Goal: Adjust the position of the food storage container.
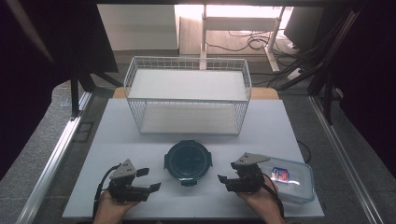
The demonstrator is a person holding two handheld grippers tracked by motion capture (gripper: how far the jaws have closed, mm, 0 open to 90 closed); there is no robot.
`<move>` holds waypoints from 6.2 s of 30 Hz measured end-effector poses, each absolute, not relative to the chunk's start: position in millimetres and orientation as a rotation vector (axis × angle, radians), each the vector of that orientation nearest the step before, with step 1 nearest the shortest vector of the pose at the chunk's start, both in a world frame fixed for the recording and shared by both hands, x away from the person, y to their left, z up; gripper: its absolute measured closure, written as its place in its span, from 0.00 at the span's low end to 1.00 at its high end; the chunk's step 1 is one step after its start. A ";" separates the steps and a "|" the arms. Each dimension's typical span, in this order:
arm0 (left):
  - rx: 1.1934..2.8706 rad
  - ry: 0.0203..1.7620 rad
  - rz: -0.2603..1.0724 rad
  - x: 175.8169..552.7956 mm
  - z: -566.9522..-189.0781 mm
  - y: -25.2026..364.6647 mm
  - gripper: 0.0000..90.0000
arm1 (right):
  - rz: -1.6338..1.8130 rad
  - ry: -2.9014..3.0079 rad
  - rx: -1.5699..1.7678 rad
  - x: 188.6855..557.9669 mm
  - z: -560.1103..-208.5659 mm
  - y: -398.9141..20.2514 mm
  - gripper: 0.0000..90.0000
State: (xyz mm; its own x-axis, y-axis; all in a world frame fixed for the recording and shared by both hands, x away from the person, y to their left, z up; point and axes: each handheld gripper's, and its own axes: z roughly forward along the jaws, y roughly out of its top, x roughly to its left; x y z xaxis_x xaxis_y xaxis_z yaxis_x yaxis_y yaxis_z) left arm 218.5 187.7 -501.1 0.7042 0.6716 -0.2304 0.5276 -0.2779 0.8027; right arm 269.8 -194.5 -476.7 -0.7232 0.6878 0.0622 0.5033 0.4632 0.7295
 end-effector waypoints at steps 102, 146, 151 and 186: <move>2.043 1.078 0.418 277.0 -482.0 180.1 1.00 | 0.842 2.132 1.297 269.8 -446.6 -308.3 0.97; 2.152 0.885 0.110 240.2 -509.6 117.1 1.00 | 0.798 2.345 1.392 249.6 -475.8 -304.4 0.99; 2.180 0.832 0.056 232.4 -512.9 101.9 1.00 | 0.758 2.394 1.386 235.4 -481.6 -299.3 0.99; 2.111 1.100 0.060 252.1 -520.6 166.8 1.00 | 0.967 2.577 1.134 291.5 -491.5 -189.4 0.99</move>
